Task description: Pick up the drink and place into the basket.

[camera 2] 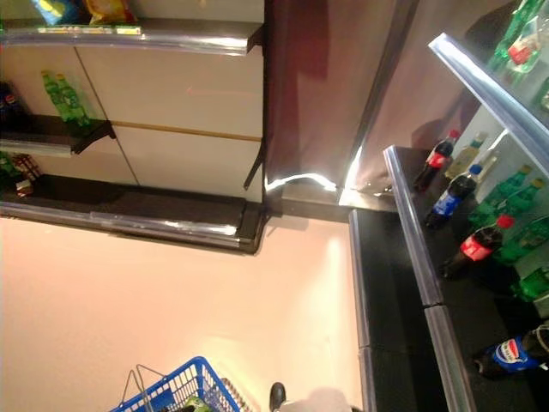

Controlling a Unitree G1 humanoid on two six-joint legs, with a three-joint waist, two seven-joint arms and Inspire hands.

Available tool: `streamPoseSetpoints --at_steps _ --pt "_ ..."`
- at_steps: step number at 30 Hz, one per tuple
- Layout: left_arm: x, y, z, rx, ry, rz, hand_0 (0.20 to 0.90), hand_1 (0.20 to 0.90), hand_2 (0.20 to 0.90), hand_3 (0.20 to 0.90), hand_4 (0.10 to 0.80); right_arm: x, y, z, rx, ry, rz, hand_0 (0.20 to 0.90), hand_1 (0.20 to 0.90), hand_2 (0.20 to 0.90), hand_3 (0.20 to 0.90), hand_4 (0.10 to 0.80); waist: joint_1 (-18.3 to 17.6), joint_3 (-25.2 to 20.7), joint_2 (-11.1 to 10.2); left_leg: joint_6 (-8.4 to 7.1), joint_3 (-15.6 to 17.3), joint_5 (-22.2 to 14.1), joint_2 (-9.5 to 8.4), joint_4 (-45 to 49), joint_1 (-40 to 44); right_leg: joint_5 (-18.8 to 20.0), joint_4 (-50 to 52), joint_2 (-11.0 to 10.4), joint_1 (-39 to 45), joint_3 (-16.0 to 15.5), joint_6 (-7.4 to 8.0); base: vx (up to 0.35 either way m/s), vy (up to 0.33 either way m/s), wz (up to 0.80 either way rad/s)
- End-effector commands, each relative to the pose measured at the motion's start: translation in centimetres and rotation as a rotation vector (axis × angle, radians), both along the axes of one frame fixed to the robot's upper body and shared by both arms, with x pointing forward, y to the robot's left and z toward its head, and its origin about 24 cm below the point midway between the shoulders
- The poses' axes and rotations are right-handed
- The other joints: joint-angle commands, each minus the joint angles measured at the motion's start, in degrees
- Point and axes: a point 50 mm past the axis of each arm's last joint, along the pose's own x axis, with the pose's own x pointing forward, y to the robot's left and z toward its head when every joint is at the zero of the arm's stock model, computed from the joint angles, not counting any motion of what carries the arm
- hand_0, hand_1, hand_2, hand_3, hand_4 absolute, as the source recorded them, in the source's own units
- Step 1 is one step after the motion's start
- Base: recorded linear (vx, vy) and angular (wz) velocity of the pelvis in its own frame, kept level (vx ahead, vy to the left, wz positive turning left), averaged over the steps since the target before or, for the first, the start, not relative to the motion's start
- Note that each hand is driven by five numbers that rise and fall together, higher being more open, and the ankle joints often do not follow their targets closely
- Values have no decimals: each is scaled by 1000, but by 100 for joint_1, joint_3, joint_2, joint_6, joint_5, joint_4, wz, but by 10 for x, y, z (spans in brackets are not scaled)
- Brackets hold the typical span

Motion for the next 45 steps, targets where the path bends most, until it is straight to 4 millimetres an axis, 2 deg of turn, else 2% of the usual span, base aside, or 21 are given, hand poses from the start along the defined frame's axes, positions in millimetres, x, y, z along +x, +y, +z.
streamPoseSetpoints --at_steps 1,3,5,7,8,9,11,15,18,21,24,26,27,29,32,33,36,38,39,42,45 --pt "76 -2 23 -37 -350 -100 300 300 300 200 100 -14 -21 3 -54 65 0 900 900 900 900 800 94 126 -53 137 471 1340 -109 1436 -902 -148 48 -102 271 66 165 154 -290 -29" --pt "83 -9 25 -46 -376 -127 300 300 300 200 100 -7 -21 4 -48 43 -8 900 900 900 900 800 213 203 -75 309 635 1010 -25 669 -1069 -316 6 -154 533 60 204 139 -159 -32" --pt "86 -10 26 -44 -391 -105 300 300 300 200 100 0 -20 4 -55 35 16 900 900 900 900 800 262 241 3 382 705 884 -106 54 -1013 -425 -28 -122 664 128 257 120 -28 -35" --pt "89 -7 27 -42 -402 -87 300 300 300 200 100 4 -20 5 -69 37 25 900 900 900 900 800 266 198 96 345 675 1000 -178 -638 -1047 -498 -57 -82 677 250 303 112 45 -37" --pt "91 -7 28 -44 -408 -87 300 300 300 200 100 5 -22 5 -76 38 17 900 900 900 900 800 276 182 175 276 606 1131 -177 -1082 -1082 -545 -79 -33 715 316 322 97 44 -28" --pt "91 -7 28 -45 -408 -85 300 300 300 200 100 5 -22 5 -78 38 15 900 900 900 900 800 278 184 184 265 600 1153 -181 -1157 -1073 -553 -86 -34 729 328 326 151 75 -28" --pt "94 -9 29 -55 -420 -82 300 300 300 200 100 6 -27 7 -95 46 -1 900 900 900 900 800 309 145 343 119 457 1359 -167 -1884 -1117 -645 -159 -13 858 450 363 180 94 -27" --pt "92 -11 28 -57 -422 -61 300 300 300 200 100 5 -33 9 -110 53 0 900 900 900 900 800 336 167 491 36 170 1496 -157 -2253 -1122 -772 -157 -16 1013 697 375 190 90 -52" --pt "84 -9 25 -59 -418 -36 300 300 300 200 100 4 -35 9 -121 61 18 900 900 900 900 800 359 210 568 64 -319 1445 -242 -2230 -1116 -978 91 45 1032 947 336 211 126 -99" --pt "77 -9 23 -68 -412 -48 300 300 300 200 100 0 -38 9 -124 65 -11 900 900 900 900 800 306 254 505 180 -493 1240 -280 -1965 -1027 -1054 311 34 983 1139 306 170 160 -73" --pt "73 -7 22 -62 -398 -67 300 300 300 200 100 -3 -39 10 -108 57 -5 900 900 900 900 800 295 258 386 275 -761 1055 -403 -1773 -953 -1010 318 -34 1017 1282 348 186 166 -62" --pt "74 -6 23 -62 -396 -97 300 300 300 200 100 -3 -39 10 -108 48 -33 900 900 900 900 800 258 263 351 331 -786 960 -450 -1756 -894 -989 345 -78 973 1325 403 96 218 -79" --pt "77 -7 23 -64 -396 -107 300 300 300 200 100 -3 -39 10 -109 50 -46 900 900 900 900 800 204 291 345 385 -741 912 -457 -1845 -786 -977 410 -125 888 1348 469 53 204 -77" --pt "77 -7 23 -62 -397 -107 300 300 300 200 100 -3 -40 10 -112 46 -58 900 900 900 900 800 205 275 348 387 -730 919 -452 -1858 -799 -962 414 -127 852 1357 475 46 173 -106" --pt "85 -7 25 -50 -401 -107 300 300 300 200 100 -9 -34 8 -99 35 -43 900 900 900 900 800 8 313 233 555 -380 767 -551 -2048 -557 -526 334 -384 497 1444 805 18 297 -158" --pt "86 -4 26 -36 -398 -110 300 300 300 200 100 -11 -32 7 -95 31 -52 900 900 900 900 800 -16 317 175 570 -188 749 -560 -2113 -532 -321 237 -503 366 1334 924 -81 190 -160" --pt "84 2 27 -2 -388 -98 300 300 300 200 100 -14 -28 5 -84 37 -65 900 900 900 900 800 -8 364 88 563 180 683 -535 -2117 -472 -87 172 -661 151 1061 1069 -78 76 -128" --pt "80 9 27 22 -379 -87 300 300 300 200 100 -16 -26 4 -72 48 -50 900 900 900 900 800 34 429 57 576 525 629 -447 -2090 -410 -97 294 -740 86 787 1110 -164 -4 -115" --pt "79 13 28 32 -378 -88 300 300 300 200 100 -19 -23 3 -68 47 -54 900 900 900 900 800 64 413 60 634 717 634 -395 -2054 -486 -238 475 -721 81 735 1077 -239 -23 -112" --pt "79 13 29 31 -373 -113 300 300 300 200 100 -23 -21 2 -70 42 -99 900 900 900 900 800 110 357 84 748 963 608 -332 -1970 -590 -359 877 -812 152 632 1013 -205 -35 -100" --pt "79 15 29 34 -372 -90 300 300 300 200 100 -22 -22 2 -75 34 -93 900 900 900 900 800 195 270 87 749 1250 650 -286 -2075 -593 -203 927 -1137 389 275 1047 -176 -91 -80"
